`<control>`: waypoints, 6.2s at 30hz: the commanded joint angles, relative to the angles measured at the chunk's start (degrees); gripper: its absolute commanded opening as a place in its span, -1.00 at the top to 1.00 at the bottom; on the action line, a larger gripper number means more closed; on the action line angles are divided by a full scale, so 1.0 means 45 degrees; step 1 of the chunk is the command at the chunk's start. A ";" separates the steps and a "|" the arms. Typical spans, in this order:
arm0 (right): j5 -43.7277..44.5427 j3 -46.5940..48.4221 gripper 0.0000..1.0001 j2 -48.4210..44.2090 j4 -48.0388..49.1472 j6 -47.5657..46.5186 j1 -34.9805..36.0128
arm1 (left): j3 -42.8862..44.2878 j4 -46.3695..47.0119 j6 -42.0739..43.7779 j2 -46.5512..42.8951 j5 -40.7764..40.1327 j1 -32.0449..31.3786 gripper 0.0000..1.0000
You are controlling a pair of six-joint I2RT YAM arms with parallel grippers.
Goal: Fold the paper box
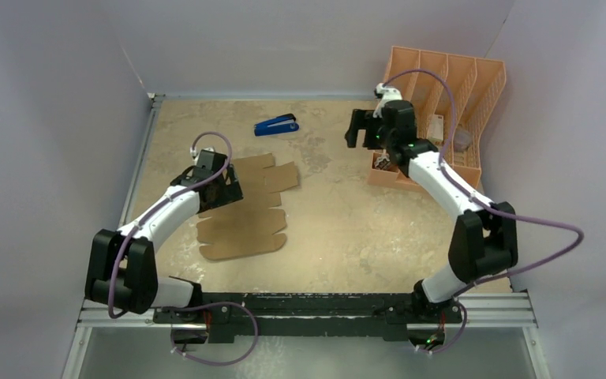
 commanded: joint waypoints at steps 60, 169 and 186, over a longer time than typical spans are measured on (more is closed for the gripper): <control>-0.3489 -0.1992 -0.98 0.0307 -0.0063 0.1529 0.0614 | 0.1870 -0.0111 0.0494 0.0284 0.4534 0.1014 -0.89; -1.1139 0.3002 0.88 0.5733 -0.2794 -0.5861 0.1311 | 0.4160 -0.0276 0.2631 0.2306 0.3987 0.1033 -0.02; -1.0916 0.2813 0.88 0.5300 -0.2621 -0.5720 0.1707 | 0.2781 0.3104 0.0396 0.2527 0.7096 -0.0642 0.43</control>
